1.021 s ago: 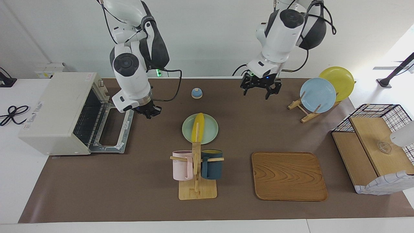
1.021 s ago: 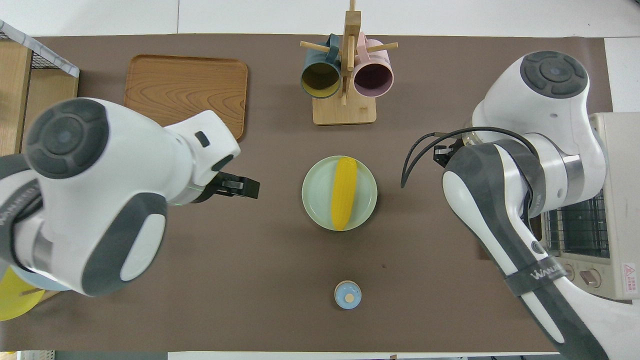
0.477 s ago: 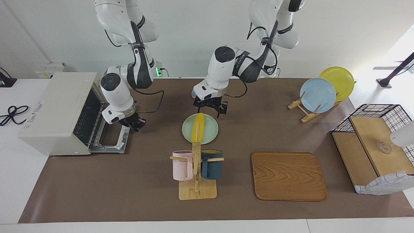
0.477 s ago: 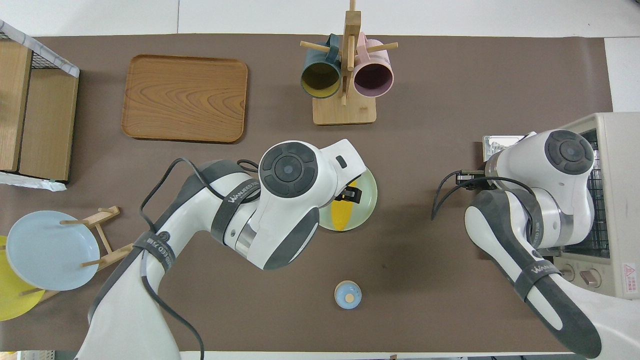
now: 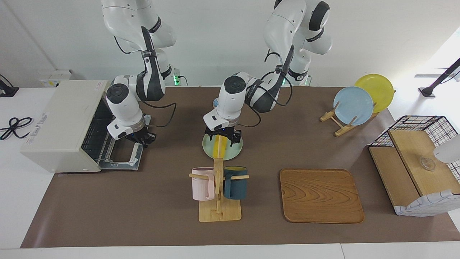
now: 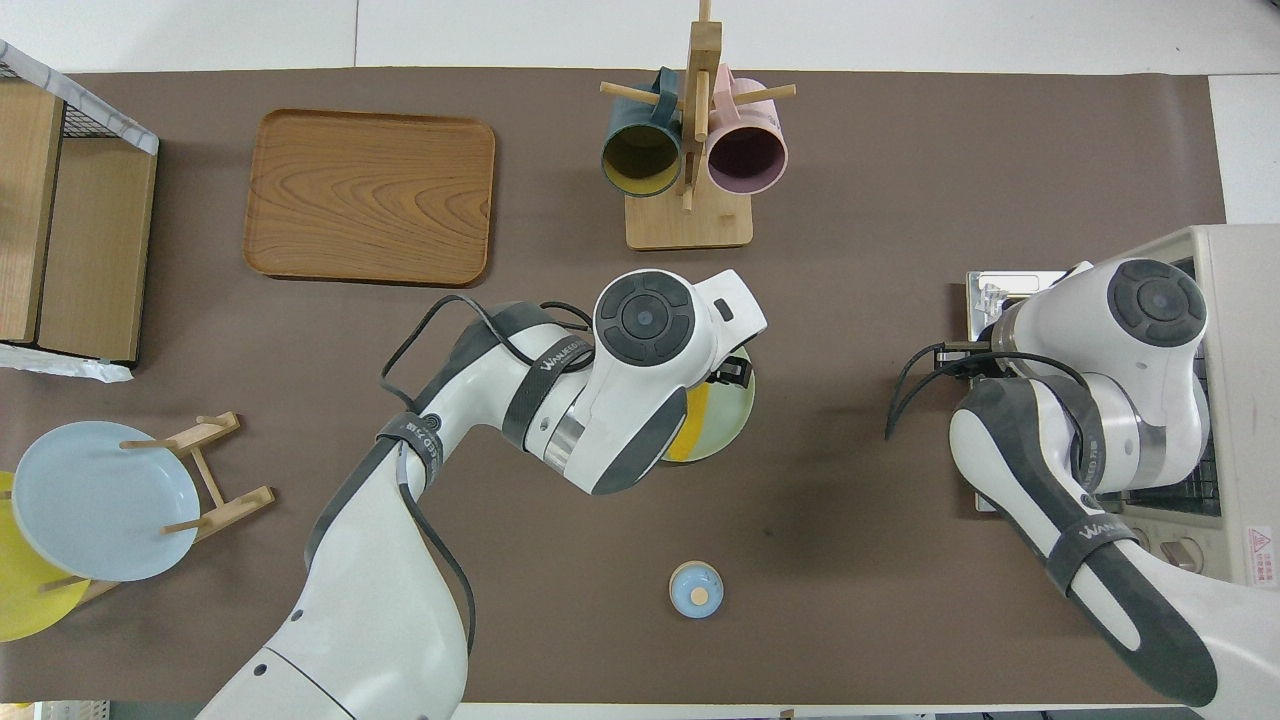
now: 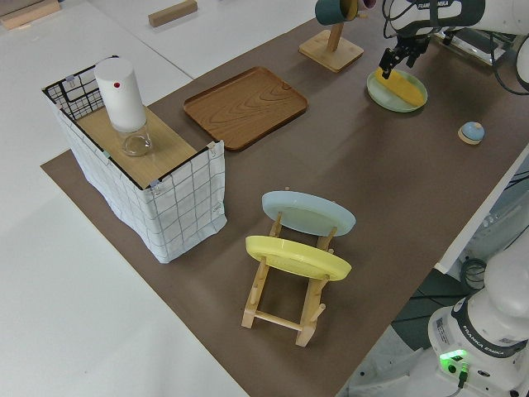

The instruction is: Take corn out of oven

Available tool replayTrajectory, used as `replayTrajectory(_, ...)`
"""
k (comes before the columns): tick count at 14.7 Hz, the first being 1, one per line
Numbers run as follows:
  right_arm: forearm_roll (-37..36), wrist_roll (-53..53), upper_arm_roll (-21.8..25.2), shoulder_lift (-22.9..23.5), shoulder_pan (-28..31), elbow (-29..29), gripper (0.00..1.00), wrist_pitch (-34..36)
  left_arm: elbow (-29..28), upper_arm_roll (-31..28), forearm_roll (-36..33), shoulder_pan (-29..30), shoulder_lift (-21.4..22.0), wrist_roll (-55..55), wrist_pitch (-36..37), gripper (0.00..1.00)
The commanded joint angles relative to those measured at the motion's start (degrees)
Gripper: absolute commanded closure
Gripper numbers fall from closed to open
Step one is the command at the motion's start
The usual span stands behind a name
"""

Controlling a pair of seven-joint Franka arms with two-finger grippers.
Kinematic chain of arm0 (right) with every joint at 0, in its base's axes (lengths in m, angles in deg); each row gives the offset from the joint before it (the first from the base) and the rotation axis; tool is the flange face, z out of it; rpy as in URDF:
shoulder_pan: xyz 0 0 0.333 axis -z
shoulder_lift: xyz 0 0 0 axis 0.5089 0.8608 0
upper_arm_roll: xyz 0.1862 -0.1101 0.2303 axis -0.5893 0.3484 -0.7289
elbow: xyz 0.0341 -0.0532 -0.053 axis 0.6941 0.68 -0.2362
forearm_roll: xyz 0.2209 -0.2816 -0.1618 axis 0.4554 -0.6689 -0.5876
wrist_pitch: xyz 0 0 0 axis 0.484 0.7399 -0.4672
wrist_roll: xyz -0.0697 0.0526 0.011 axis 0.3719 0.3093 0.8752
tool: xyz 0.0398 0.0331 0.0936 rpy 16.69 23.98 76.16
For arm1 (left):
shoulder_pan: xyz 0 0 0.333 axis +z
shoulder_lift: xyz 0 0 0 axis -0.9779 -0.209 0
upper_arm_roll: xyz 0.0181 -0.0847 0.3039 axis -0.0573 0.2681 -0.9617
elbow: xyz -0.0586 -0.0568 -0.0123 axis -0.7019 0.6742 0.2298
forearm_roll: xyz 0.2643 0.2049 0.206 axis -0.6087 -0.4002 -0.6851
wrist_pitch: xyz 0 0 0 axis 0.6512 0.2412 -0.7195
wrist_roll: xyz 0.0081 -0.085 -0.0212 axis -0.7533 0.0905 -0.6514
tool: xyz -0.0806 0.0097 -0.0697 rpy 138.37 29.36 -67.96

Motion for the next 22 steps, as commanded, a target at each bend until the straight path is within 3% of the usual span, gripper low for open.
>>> replayTrajectory(1, -6.9, -1.8, 0.4, -0.5, 2.6, -4.0, 1.00, 7.0, -3.9, -1.1, 0.8, -1.7, 0.8, -1.9, -3.9, 0.00)
replayTrajectory(3, -8.3, -2.5, 0.4, -0.7, 2.6, -10.9, 1.00, 16.9, -6.4, -1.1, 0.8, -2.5, 1.5, -2.4, -6.3, 0.00)
replayTrajectory(5, -8.4, -6.5, 0.5, -1.5, 2.9, -14.5, 1.00, 22.4, -6.4, -1.1, 0.8, -2.5, 1.5, -2.5, -6.3, 0.00)
replayTrajectory(6, -8.4, -8.0, 0.6, -2.7, 3.7, -15.2, 1.00, 24.4, -6.4, -1.1, 0.8, -2.5, 1.6, -2.6, -6.2, 0.13)
replayTrajectory(7, -8.5, -9.4, 0.6, -3.7, 4.6, -15.4, 1.00, 26.0, -6.3, -1.1, 0.8, -2.5, 1.6, -3.2, -6.2, 0.57)
replayTrajectory(8, -8.5, -10.3, 0.6, -4.8, 5.1, -15.4, 1.00, 27.0, -6.2, -1.1, 0.8, -2.5, 1.6, -4.3, -5.9, 0.88)
replayTrajectory(9, -8.5, -11.3, 0.6, -6.0, 5.8, -15.6, 1.00, 28.3, -5.7, -1.1, 0.8, -2.4, 1.6, -4.9, -5.1, 1.00)
replayTrajectory(12, -7.7, -11.8, 0.2, -8.4, 5.8, -20.5, 1.00, 35.0, -1.7, -1.7, 1.0, -0.3, 2.8, -4.6, 2.6, 1.00)
replayTrajectory(15, -7.5, -11.9, -0.3, -8.0, 5.0, -30.4, 1.00, 43.6, -1.9, -1.7, 0.8, 5.0, 8.3, -4.1, 8.7, 1.00)
replayTrajectory(17, -6.5, -11.9, -0.4, -8.2, 5.1, -30.8, 0.98, 44.4, -1.4, -1.8, 0.4, 10.7, 9.5, -2.8, 10.9, 1.00)
replayTrajectory(19, 1.7, -11.3, 0.0, -10.4, 7.2, -23.0, 0.98, 38.3, -0.5, -1.7, -1.1, 15.7, 9.0, 0.9, 10.5, 1.00)
replayTrajectory(21, 4.1, -10.3, 0.0, -14.6, 7.1, -11.9, 0.99, 26.8, -0.2, -1.7, -1.0, 23.1, 8.4, 7.6, 10.3, 1.00)
replayTrajectory(22, 4.1, -8.7, 0.0, -14.7, 6.5, -9.8, 0.99, 23.7, 0.8, -1.6, -1.0, 25.7, 7.5, 10.2, 10.5, 1.00)
